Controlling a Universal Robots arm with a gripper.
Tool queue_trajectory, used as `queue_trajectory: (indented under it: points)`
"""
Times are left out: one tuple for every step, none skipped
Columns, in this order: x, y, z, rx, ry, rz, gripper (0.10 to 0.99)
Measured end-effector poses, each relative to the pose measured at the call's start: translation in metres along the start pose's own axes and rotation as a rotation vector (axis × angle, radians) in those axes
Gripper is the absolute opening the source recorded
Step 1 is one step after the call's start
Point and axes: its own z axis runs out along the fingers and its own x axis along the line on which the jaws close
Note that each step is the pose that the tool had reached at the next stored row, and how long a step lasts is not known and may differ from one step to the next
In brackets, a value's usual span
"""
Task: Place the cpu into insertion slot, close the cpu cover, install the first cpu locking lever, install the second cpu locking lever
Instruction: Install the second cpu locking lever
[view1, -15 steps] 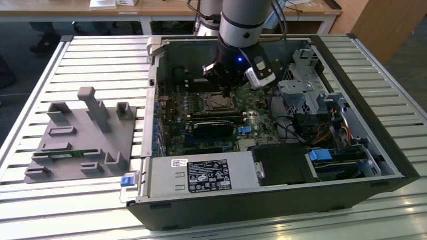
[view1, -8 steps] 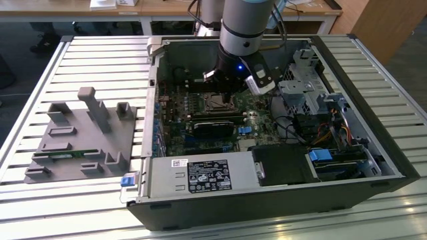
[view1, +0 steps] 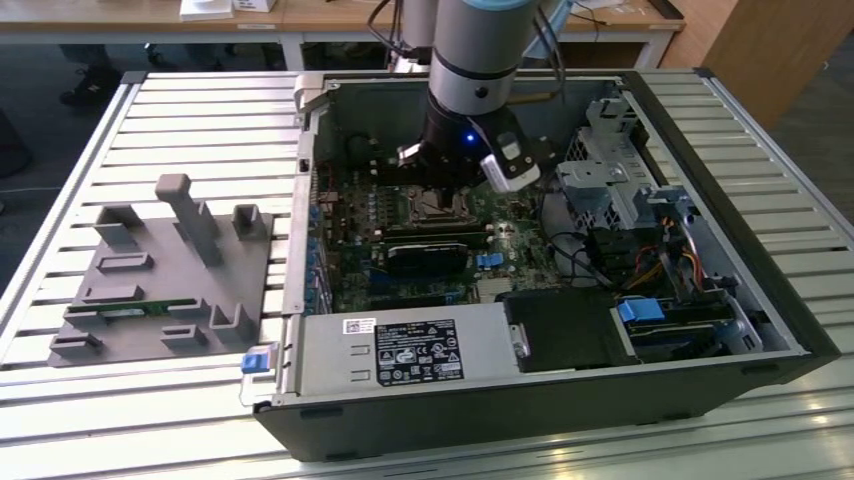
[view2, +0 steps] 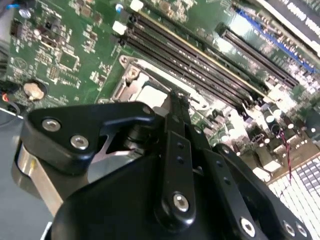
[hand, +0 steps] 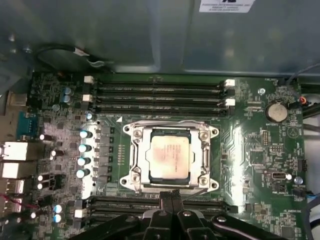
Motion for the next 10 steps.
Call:
queue_trajectory:
  points:
    - [0.0,-0.0006,0.0005,0.0,0.0,0.0,0.106]
    - [0.0001,-0.001,0.001,0.0,0.0,0.0,0.106]
    - [0.0002,-0.0014,0.0014,0.0,0.0,0.0,0.106]
    - [0.0005,-0.0019,0.0017,0.0,-0.0001,0.0,0.106]
    - [0.0013,-0.0022,0.002,0.0,-0.0001,0.0,0.106]
    - [0.0026,-0.0025,0.0024,0.0,-0.0001,0.0,0.106]
    - [0.0042,-0.0026,0.0027,0.0,0.0,0.0,0.106]
    - [0.0058,-0.0026,0.003,0.0,0.0,0.0,0.106]
    - [0.0074,-0.0027,0.0033,0.0,0.0001,0.0,0.106]
    - [0.009,-0.0027,0.0038,0.0,0.0,0.0,0.106]
